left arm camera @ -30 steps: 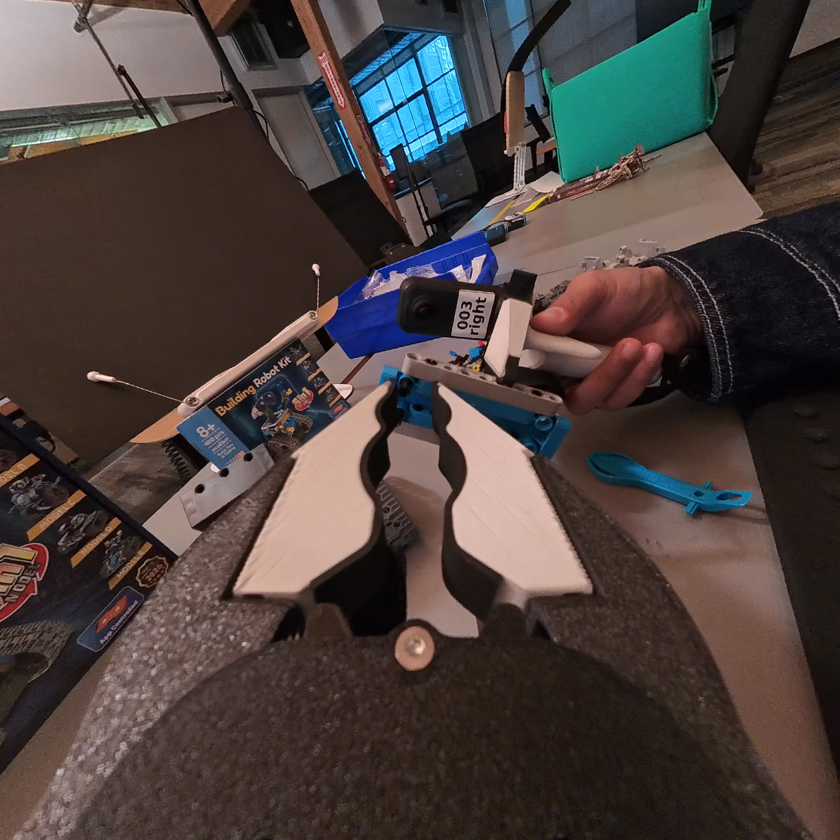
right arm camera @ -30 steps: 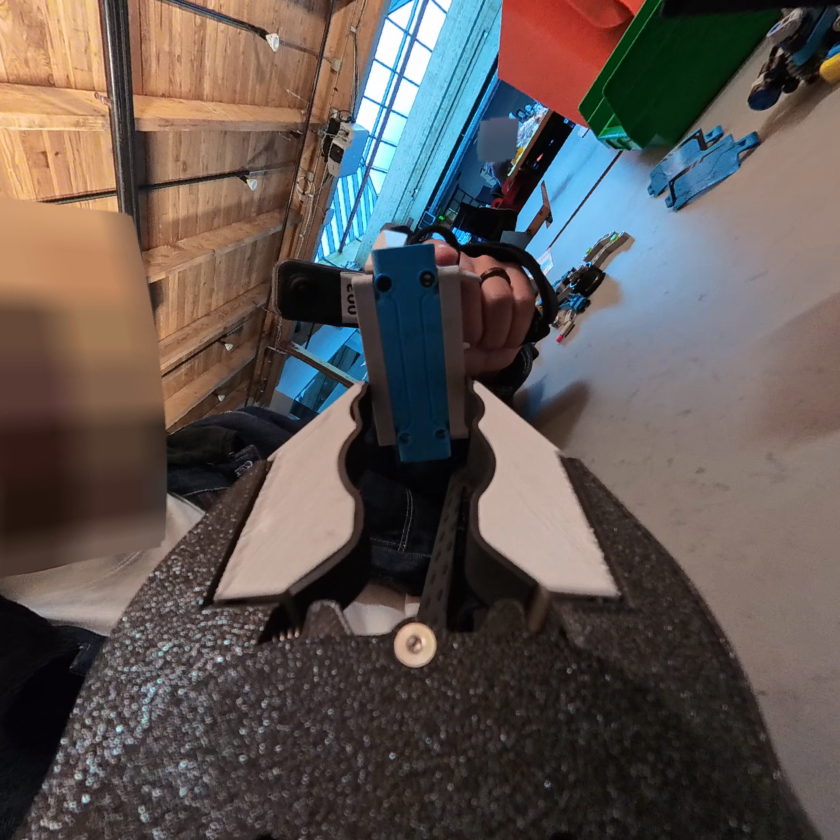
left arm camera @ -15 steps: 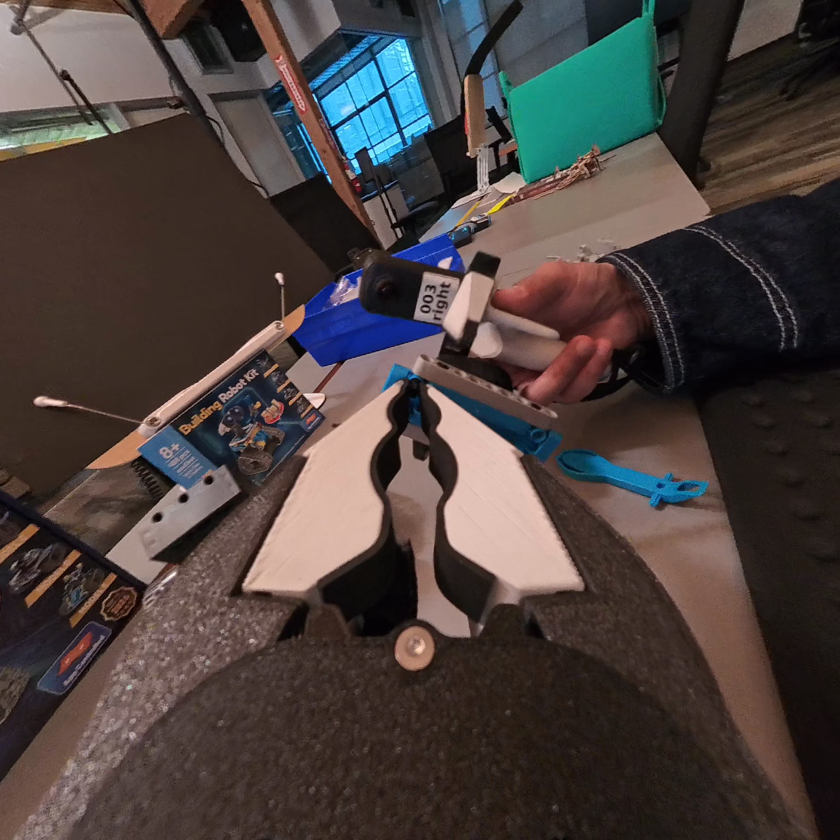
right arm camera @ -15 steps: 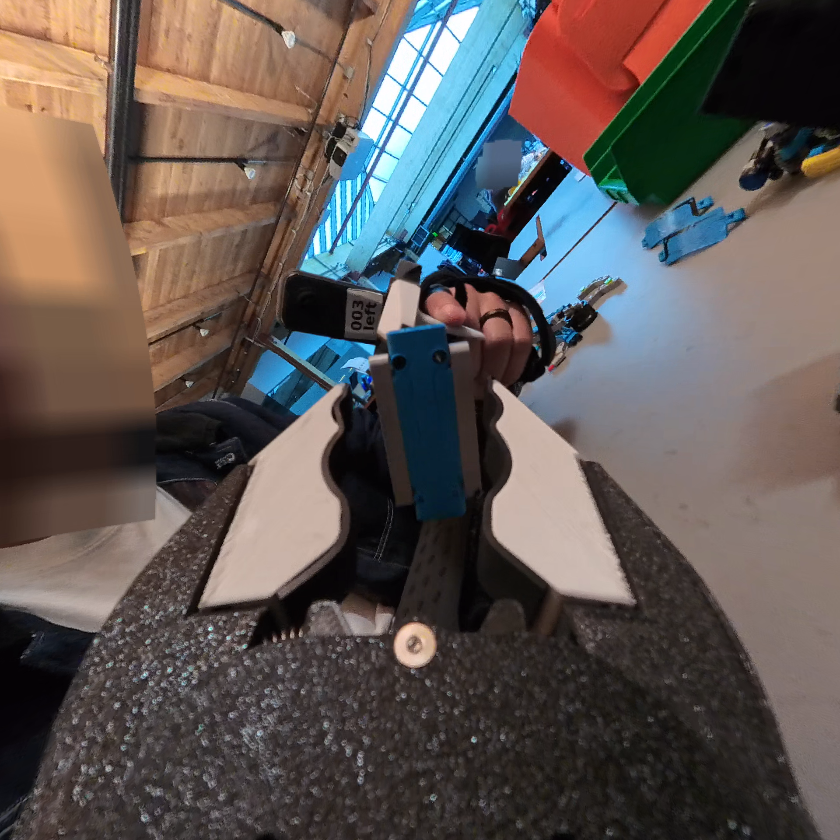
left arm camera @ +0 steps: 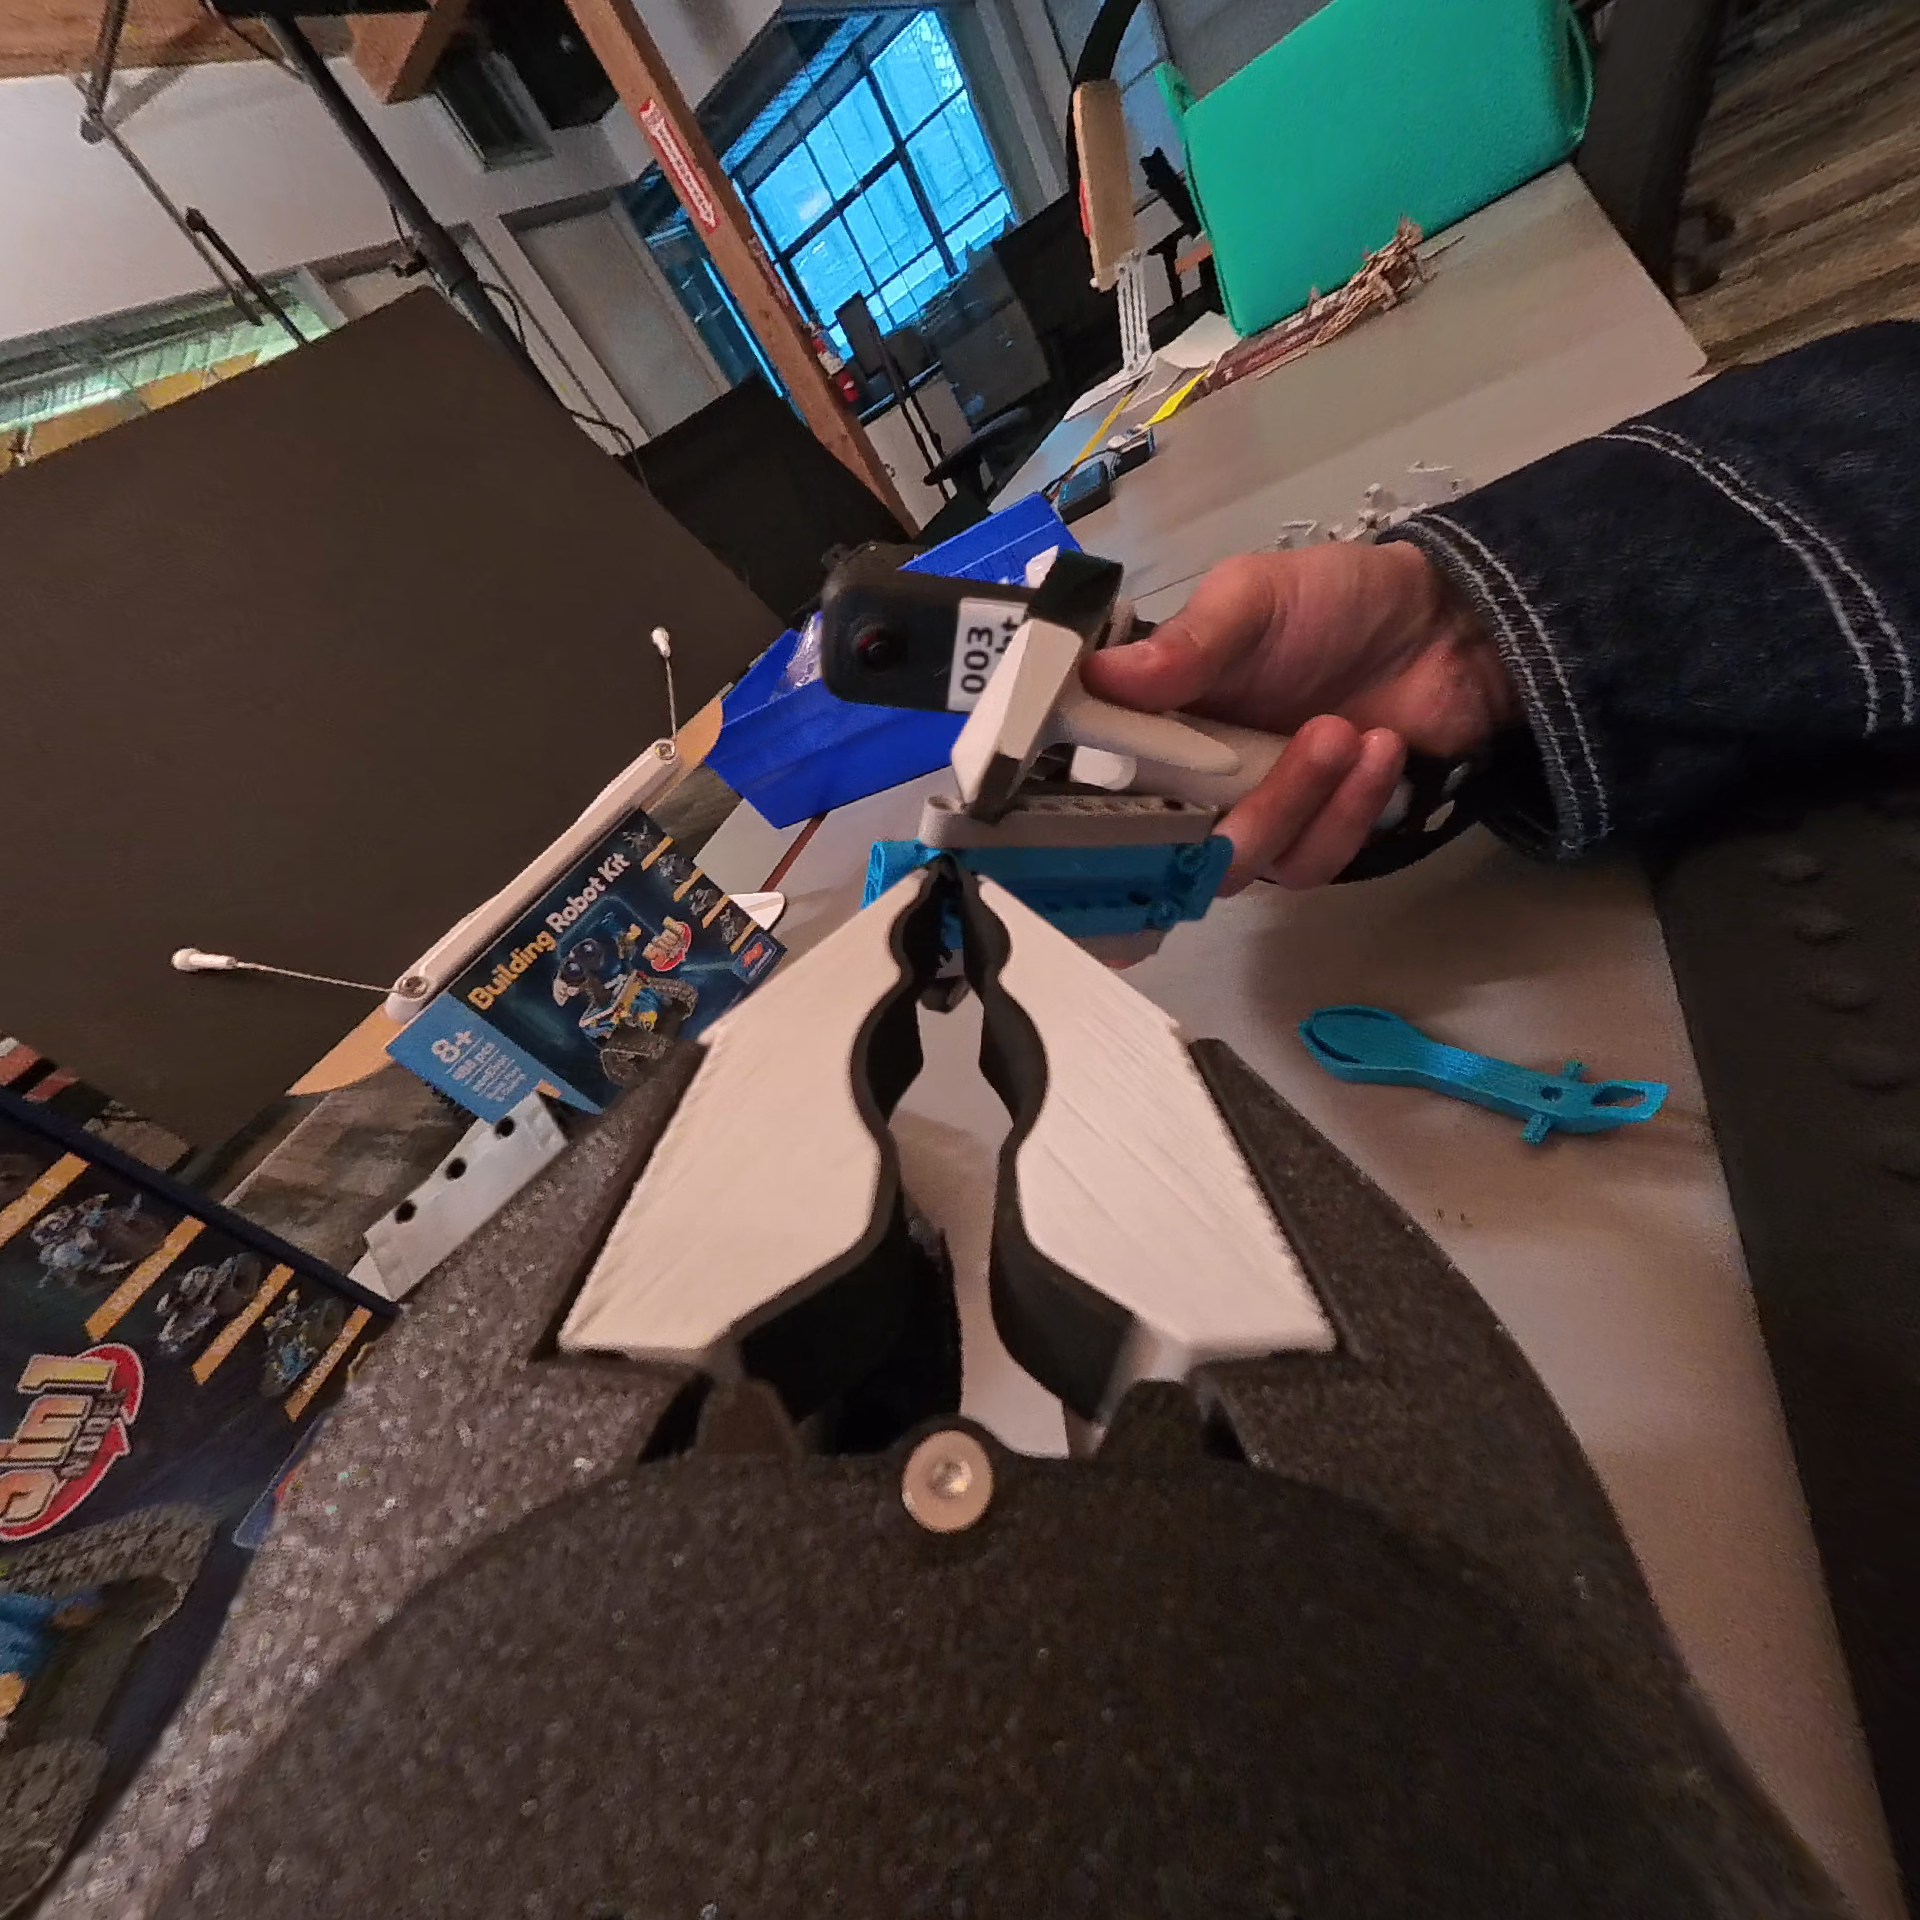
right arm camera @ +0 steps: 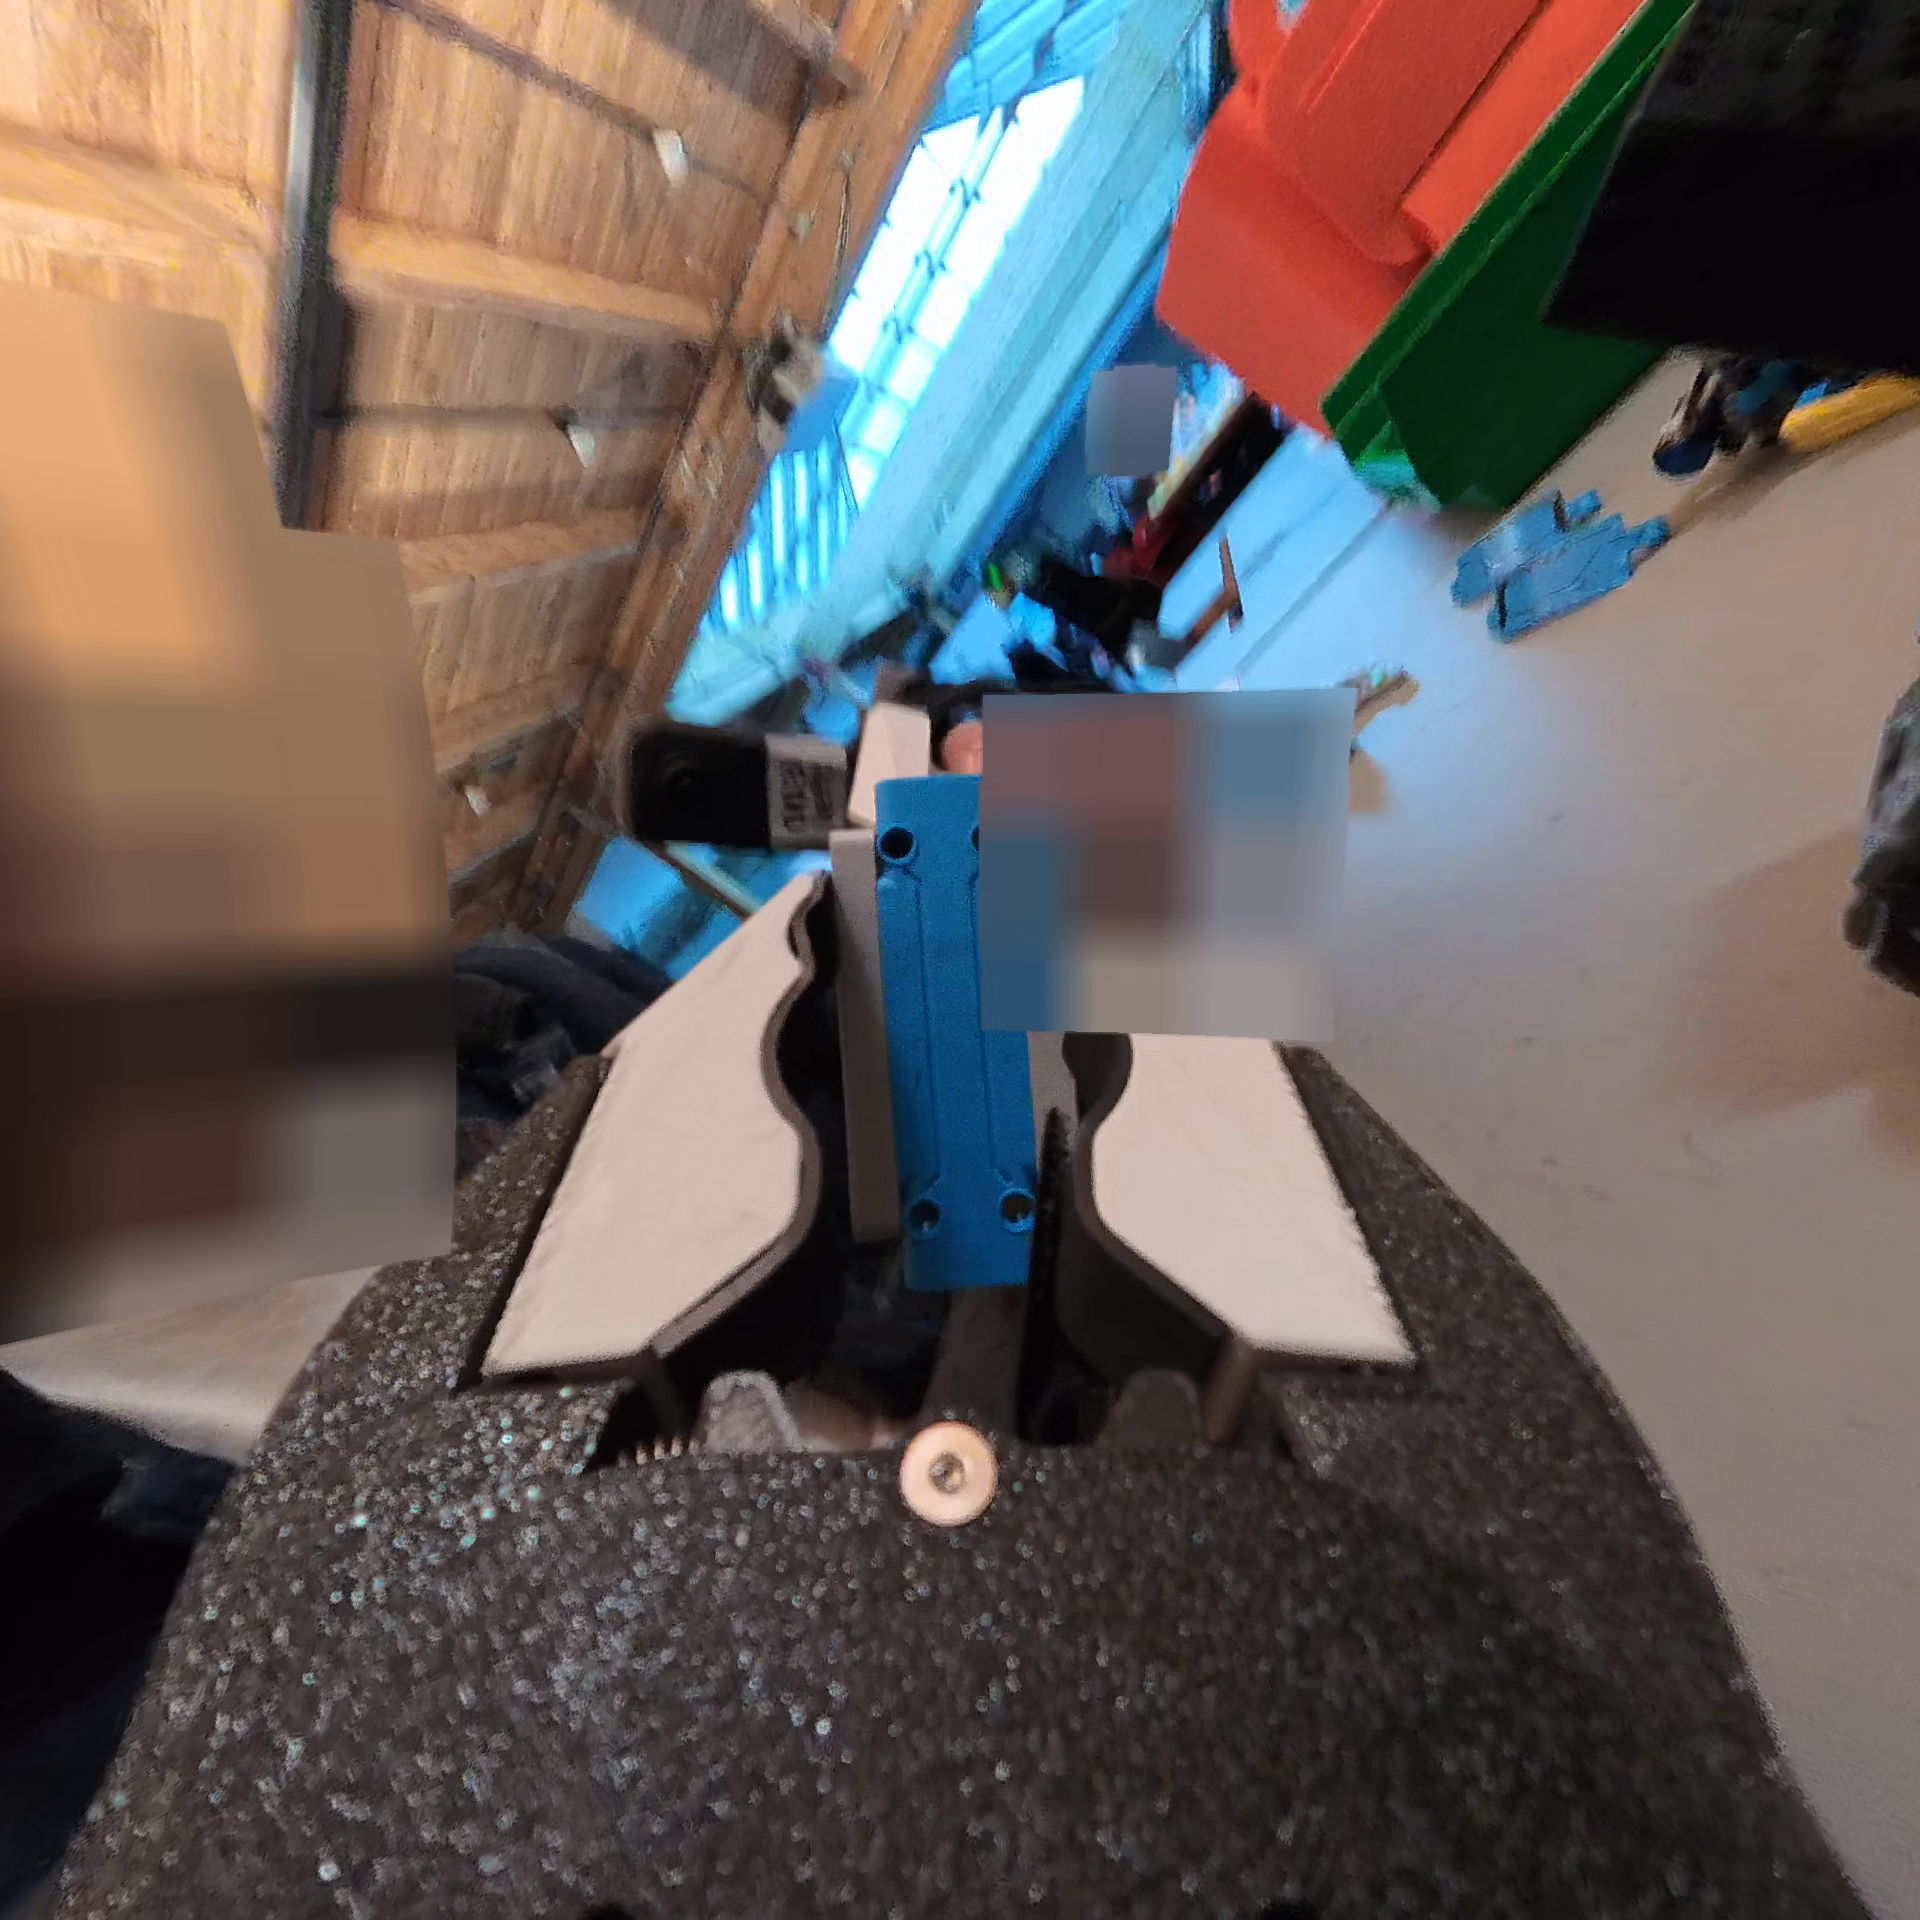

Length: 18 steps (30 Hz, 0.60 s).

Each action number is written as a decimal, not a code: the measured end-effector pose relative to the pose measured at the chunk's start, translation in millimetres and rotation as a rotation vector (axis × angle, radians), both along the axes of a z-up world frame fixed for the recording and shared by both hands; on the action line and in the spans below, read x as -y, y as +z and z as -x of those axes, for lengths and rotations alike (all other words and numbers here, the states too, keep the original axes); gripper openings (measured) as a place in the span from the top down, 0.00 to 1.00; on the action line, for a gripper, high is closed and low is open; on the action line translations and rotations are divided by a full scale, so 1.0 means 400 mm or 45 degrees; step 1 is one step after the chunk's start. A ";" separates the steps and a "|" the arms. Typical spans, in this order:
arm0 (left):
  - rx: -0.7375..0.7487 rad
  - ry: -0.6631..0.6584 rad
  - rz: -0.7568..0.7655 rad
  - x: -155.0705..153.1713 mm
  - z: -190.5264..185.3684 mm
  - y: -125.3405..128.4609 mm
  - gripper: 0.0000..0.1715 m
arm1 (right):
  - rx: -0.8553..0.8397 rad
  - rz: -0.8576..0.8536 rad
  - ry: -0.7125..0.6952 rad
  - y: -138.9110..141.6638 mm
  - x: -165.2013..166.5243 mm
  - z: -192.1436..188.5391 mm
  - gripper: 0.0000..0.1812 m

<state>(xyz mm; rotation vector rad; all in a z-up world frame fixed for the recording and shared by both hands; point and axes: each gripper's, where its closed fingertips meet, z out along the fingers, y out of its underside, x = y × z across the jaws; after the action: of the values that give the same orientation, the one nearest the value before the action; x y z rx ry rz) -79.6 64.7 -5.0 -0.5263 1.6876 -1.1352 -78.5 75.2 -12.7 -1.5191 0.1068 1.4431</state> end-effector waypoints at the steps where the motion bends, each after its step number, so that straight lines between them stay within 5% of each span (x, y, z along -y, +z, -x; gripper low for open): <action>1: 0.017 0.001 0.034 -0.011 0.006 0.011 0.99 | -0.179 -0.065 -0.054 0.040 0.010 -0.052 0.78; 2: 0.015 -0.003 0.081 -0.028 0.014 0.021 0.99 | -0.365 -0.116 -0.145 0.072 0.029 -0.139 0.78; 4: -0.011 0.040 0.088 -0.059 0.009 0.006 0.99 | -0.269 -0.117 -0.362 0.061 0.048 -0.234 0.79; 9: -0.145 -0.050 0.107 -0.018 -0.003 -0.042 0.99 | -0.183 -0.117 -0.168 0.061 0.022 -0.130 0.78; 11: -0.301 -0.026 0.082 -0.032 -0.014 -0.103 0.99 | -0.219 -0.163 -0.140 0.080 0.034 -0.126 0.75; 15: -0.909 -0.023 0.097 -0.032 -0.007 -0.313 0.98 | -0.304 -0.157 -0.155 0.079 0.031 -0.137 0.76; 18: -0.990 0.100 -0.096 -0.055 -0.007 -0.390 0.98 | -0.164 -0.012 -0.247 0.016 -0.003 -0.138 0.78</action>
<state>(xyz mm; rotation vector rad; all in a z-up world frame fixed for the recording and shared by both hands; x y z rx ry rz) -76.9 86.7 -161.1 -1.0685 2.3251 -0.8464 -23.5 76.3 -6.4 -1.3676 0.3170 1.3819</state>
